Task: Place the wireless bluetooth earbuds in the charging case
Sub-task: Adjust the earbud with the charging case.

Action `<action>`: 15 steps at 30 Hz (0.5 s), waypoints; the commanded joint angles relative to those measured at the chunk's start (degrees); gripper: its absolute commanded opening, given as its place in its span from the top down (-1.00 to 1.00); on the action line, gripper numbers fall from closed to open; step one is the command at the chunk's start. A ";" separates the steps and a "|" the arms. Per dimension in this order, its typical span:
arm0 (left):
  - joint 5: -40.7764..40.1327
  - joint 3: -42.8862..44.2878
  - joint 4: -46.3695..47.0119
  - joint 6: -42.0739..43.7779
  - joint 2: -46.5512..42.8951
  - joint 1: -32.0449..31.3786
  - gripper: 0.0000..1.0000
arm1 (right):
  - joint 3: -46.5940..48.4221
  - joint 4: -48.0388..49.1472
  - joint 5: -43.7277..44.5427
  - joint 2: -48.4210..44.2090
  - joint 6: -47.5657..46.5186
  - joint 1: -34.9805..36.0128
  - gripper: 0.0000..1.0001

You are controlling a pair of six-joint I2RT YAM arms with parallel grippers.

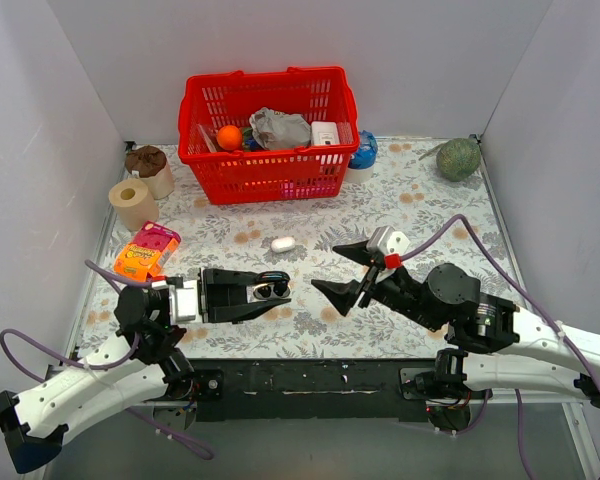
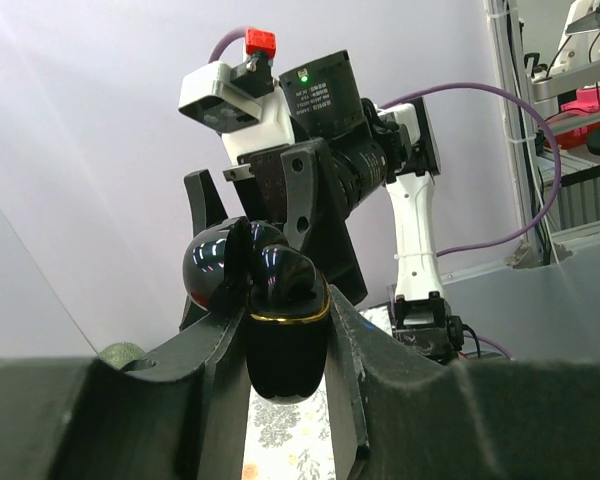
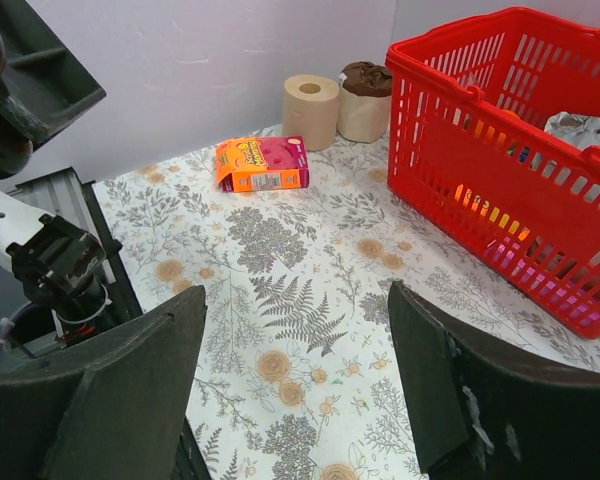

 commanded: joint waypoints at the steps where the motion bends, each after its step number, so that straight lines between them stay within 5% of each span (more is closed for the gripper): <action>1: -1.59 -0.15 -0.08 -0.95 -1.11 -0.07 1.00 | 2.06 3.43 0.03 0.74 -0.21 0.00 -0.64; 15: -5.10 -1.46 -0.52 -4.72 -1.11 -0.07 1.00 | 1.70 1.69 6.95 0.83 4.88 0.00 -0.86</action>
